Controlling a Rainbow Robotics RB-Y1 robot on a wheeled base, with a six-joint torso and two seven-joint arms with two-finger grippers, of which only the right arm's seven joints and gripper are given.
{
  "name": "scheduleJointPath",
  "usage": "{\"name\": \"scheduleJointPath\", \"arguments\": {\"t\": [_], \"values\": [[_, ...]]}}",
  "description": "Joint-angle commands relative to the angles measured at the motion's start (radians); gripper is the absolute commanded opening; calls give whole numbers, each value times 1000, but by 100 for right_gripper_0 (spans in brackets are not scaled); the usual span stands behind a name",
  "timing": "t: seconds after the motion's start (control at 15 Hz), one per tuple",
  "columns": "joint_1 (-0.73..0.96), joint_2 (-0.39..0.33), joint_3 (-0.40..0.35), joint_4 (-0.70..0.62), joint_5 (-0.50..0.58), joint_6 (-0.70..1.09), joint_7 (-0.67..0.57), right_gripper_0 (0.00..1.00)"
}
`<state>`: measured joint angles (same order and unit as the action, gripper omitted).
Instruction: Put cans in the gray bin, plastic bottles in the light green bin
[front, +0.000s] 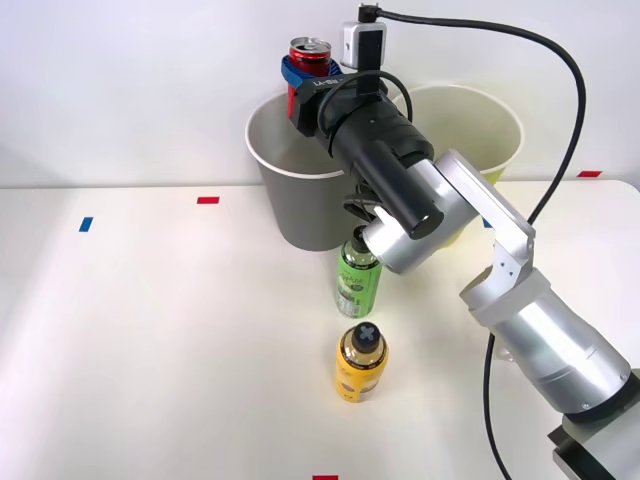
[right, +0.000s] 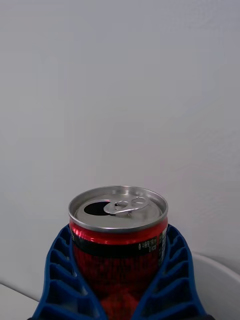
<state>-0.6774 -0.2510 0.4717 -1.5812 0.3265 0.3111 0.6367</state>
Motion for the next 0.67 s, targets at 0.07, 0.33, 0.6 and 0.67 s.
{"name": "scheduleJointPath", "arguments": {"t": [0.07, 0.33, 0.6, 0.67], "values": [[-21, 12, 1, 33, 22, 0, 9, 0], [-19, 22, 2, 33, 26, 0, 8, 100], [-19, 35, -1, 33, 63, 0, 0, 100], [-19, 35, -1, 33, 74, -4, -2, 100]]}}
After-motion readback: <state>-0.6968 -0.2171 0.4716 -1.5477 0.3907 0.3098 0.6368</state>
